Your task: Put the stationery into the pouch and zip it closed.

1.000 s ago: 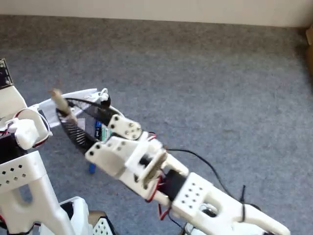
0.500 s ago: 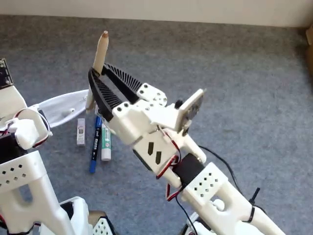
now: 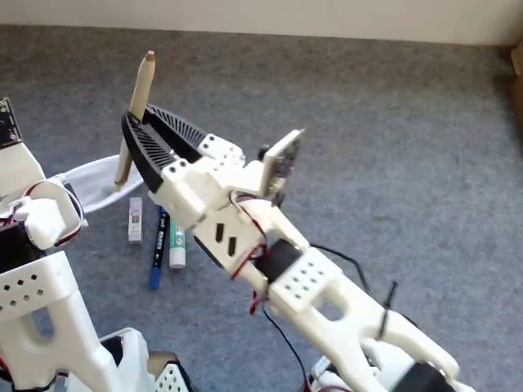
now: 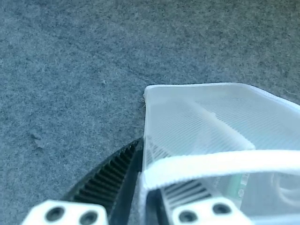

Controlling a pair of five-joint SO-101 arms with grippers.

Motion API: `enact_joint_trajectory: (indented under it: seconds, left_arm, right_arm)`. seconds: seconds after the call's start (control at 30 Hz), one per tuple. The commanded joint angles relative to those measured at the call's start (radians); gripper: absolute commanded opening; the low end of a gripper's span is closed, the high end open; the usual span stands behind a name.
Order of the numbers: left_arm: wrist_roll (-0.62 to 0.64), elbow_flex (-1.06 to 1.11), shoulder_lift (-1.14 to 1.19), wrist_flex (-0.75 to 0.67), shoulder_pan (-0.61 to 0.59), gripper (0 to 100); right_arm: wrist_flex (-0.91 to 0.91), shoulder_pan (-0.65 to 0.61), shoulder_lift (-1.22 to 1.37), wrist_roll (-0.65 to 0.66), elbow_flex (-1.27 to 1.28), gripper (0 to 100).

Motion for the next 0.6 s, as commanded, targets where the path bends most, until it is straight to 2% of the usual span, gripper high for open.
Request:
enact_joint_trajectory:
  seconds: [0.0,0.2,0.3,0.57]
  left_arm:
    - [0.005,0.012,0.019,-0.012,-0.018,1]
    - [0.005,0.012,0.019,-0.012,-0.018,1]
    - [0.005,0.012,0.019,-0.012,-0.018,1]
    - [0.005,0.012,0.019,-0.012,-0.018,1]
  right_arm:
    - [-0.157,-0.044,0.094,0.126,-0.054,0.4]
    - [-0.176,-0.16,0.271,0.342,-0.018,0.4]
    - [-0.179,-0.18,0.315,0.446,-0.012,0.4]
    - [-0.179,-0.185,0.32,0.473,-0.012,0.7]
